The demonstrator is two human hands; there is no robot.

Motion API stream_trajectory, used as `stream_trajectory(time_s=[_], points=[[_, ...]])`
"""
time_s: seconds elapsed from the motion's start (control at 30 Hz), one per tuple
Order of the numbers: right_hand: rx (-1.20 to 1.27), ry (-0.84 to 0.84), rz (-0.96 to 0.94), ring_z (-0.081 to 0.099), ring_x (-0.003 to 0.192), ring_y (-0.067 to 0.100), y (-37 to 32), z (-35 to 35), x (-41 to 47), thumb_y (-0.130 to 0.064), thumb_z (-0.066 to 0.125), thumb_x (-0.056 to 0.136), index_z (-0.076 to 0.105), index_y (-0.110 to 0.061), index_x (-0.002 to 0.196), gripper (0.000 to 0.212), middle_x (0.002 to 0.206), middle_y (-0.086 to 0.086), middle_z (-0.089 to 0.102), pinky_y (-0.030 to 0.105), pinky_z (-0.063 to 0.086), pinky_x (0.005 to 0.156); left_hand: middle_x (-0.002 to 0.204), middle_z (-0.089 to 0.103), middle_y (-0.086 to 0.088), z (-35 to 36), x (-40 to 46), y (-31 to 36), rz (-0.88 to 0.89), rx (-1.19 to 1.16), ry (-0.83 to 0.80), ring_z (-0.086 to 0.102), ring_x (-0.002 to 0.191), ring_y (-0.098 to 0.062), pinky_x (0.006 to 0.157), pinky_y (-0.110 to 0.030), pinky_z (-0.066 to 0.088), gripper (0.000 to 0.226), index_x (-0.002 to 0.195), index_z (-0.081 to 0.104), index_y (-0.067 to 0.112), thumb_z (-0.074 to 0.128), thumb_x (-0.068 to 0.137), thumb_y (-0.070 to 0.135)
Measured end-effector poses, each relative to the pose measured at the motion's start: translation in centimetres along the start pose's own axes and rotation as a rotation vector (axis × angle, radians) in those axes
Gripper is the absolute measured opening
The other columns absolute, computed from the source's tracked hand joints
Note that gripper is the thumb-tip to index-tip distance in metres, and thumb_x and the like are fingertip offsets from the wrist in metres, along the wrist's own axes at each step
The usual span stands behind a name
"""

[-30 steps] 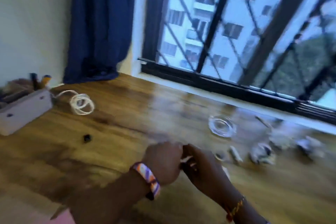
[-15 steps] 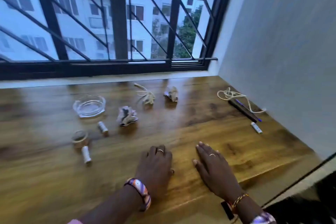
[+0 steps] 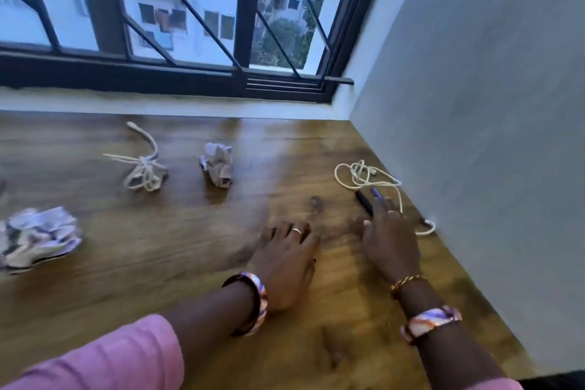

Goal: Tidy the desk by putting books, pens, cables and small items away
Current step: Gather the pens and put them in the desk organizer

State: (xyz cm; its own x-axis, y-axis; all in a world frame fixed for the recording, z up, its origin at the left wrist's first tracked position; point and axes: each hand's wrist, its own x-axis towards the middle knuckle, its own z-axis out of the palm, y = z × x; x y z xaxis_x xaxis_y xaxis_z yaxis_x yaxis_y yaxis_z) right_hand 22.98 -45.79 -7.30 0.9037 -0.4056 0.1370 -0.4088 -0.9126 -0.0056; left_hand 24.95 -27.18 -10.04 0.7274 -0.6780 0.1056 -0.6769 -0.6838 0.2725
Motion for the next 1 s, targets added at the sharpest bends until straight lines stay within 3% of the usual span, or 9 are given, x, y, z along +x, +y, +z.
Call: stream_trajectory(time_s=[0.07,0.2,0.3,0.4,0.63,0.73,0.83,0.9,1.0], points=[[-0.082,-0.062,0.061,0.057,0.108,0.034,1.0,-0.3,2.0,-0.024,0.048,0.091,0.046,-0.008,0.127,0.039,0.116,0.015,0.062,0.039,0.042,0.091,0.140,0.037,-0.002,0.2,1.6,0.4,-0.029,-0.015,-0.009,0.034,0.127,-0.027,0.102,-0.043,0.027,0.039,0.128,0.038,0.026,0.034,0.091,0.036],[-0.138,-0.024,0.094,0.055,0.108,0.034,1.6,0.7,3.3,-0.028,0.050,0.090,0.056,-0.007,0.110,0.029,0.111,0.016,0.061,0.040,0.039,0.093,0.139,0.041,0.000,0.7,2.1,0.3,-0.042,-0.049,0.045,0.037,0.126,-0.024,0.102,-0.041,0.029,0.045,0.125,0.041,0.029,0.023,0.086,0.043],[-0.151,0.036,0.111,0.050,0.111,0.036,1.6,1.0,3.7,-0.029,0.052,0.089,0.057,-0.007,0.111,0.031,0.114,0.018,0.059,0.043,0.035,0.094,0.141,0.040,0.001,0.7,1.9,0.3,-0.049,-0.088,0.049,0.035,0.127,-0.023,0.104,-0.039,0.029,0.046,0.124,0.041,0.031,0.023,0.084,0.044],[-0.157,-0.080,0.179,0.045,0.119,0.036,1.7,0.5,4.2,-0.032,0.046,0.092,0.056,-0.009,0.117,0.035,0.123,0.016,0.054,0.045,0.032,0.101,0.142,0.037,0.003,0.9,1.9,0.3,-0.067,-0.095,0.045,0.033,0.129,-0.020,0.104,-0.036,0.026,0.048,0.126,0.041,0.032,0.021,0.084,0.045],[-0.009,-0.183,-0.270,0.053,0.112,0.031,-2.3,-1.0,1.6,-0.019,0.050,0.088,0.047,-0.017,0.129,0.040,0.122,0.012,0.054,0.037,0.044,0.090,0.130,0.054,0.005,0.5,-0.2,-0.5,-0.062,-0.311,0.118,0.050,0.119,-0.017,0.099,-0.029,0.039,0.039,0.112,0.060,0.023,0.037,0.084,0.037],[0.153,-0.223,-0.531,0.052,0.111,0.032,-6.3,-1.4,-1.7,-0.014,0.050,0.086,0.049,-0.019,0.127,0.041,0.121,0.012,0.053,0.036,0.044,0.087,0.111,0.068,-0.004,-0.1,-3.3,-0.6,-0.239,-0.560,0.286,0.061,0.103,-0.020,0.091,-0.029,0.045,0.031,0.101,0.069,0.012,0.051,0.078,0.022],[0.310,-0.242,-0.714,0.050,0.112,0.031,-10.5,-0.8,-5.8,-0.009,0.046,0.088,0.043,-0.026,0.135,0.050,0.122,0.011,0.050,0.033,0.040,0.090,0.095,0.071,-0.012,-0.4,-7.8,-1.5,-0.651,-0.652,0.629,0.064,0.092,-0.025,0.085,-0.025,0.043,0.023,0.092,0.070,0.007,0.055,0.077,0.015],[0.379,-0.211,-0.762,0.048,0.113,0.030,-12.9,-0.1,-9.1,-0.008,0.043,0.091,0.035,-0.025,0.141,0.054,0.124,0.011,0.047,0.034,0.041,0.093,0.097,0.068,-0.013,-0.8,-10.7,-2.3,-0.912,-0.712,0.746,0.064,0.093,-0.027,0.084,-0.030,0.046,0.018,0.098,0.065,0.006,0.061,0.081,0.008],[0.408,-0.160,-0.816,0.046,0.114,0.029,-15.8,-0.3,-14.6,-0.006,0.040,0.092,0.035,-0.018,0.140,0.050,0.124,0.010,0.047,0.037,0.042,0.092,0.101,0.066,-0.013,-0.9,-15.3,-2.4,-1.047,-0.778,0.833,0.063,0.096,-0.029,0.087,-0.039,0.050,0.025,0.102,0.058,0.009,0.066,0.079,0.008]])
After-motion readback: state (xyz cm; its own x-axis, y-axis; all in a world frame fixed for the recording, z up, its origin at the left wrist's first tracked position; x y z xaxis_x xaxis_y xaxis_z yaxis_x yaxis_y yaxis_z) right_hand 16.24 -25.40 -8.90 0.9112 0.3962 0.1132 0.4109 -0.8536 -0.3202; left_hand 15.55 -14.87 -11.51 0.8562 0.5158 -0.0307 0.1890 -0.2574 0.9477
